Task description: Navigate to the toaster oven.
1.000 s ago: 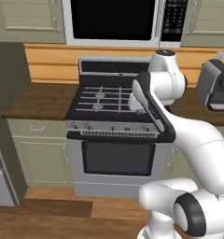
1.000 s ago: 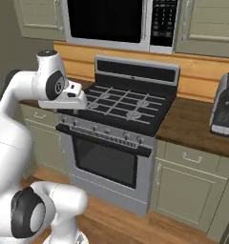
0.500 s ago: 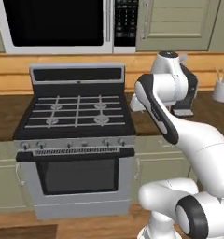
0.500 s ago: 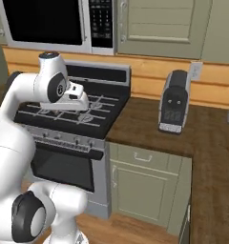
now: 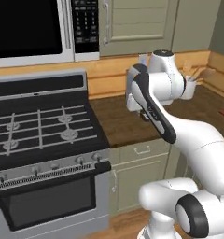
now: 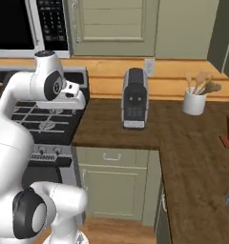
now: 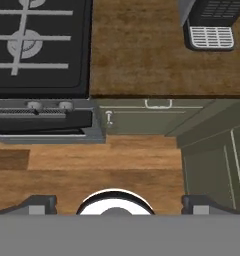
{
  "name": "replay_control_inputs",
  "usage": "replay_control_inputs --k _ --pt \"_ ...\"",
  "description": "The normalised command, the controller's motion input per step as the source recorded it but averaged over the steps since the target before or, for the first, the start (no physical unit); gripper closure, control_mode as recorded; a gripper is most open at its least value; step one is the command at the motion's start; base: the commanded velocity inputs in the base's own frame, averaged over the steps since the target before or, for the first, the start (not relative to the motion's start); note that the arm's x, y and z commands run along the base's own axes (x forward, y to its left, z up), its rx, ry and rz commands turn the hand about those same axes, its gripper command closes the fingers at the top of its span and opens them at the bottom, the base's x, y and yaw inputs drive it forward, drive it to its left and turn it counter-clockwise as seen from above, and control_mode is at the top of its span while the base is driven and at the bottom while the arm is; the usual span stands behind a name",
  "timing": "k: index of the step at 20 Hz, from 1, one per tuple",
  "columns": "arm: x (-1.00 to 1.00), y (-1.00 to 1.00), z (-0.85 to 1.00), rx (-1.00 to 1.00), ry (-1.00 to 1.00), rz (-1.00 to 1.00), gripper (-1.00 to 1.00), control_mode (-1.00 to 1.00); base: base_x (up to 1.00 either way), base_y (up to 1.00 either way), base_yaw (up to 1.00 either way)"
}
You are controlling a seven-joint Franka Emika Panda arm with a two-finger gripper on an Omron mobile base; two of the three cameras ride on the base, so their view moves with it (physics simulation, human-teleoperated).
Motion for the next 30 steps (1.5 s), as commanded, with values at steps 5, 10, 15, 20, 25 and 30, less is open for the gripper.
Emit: replay_control_inputs --k 5,10,15,20,25,30 --pt "0.00 0.00 0.00 0.00 0.00 0.00 -1.00 1.00 0.07 -0.13 -0.52" --pt "0.00 0.00 0.00 0.00 0.00 0.00 -1.00 1.00 0.00 -0.10 -0.58" --pt "0.00 0.00 0.00 0.00 0.00 0.00 -1.00 1.00 0.16 -0.39 -0.62" --pt "0.00 0.00 0.00 0.00 0.00 0.00 -1.00 1.00 0.10 -0.36 -0.75" --pt "0.00 0.00 0.00 0.00 0.00 0.00 -1.00 1.00 0.19 -0.18 -0.76" --pt "0.00 0.00 0.00 0.00 0.00 0.00 -1.00 1.00 0.32 0.00 -0.66"
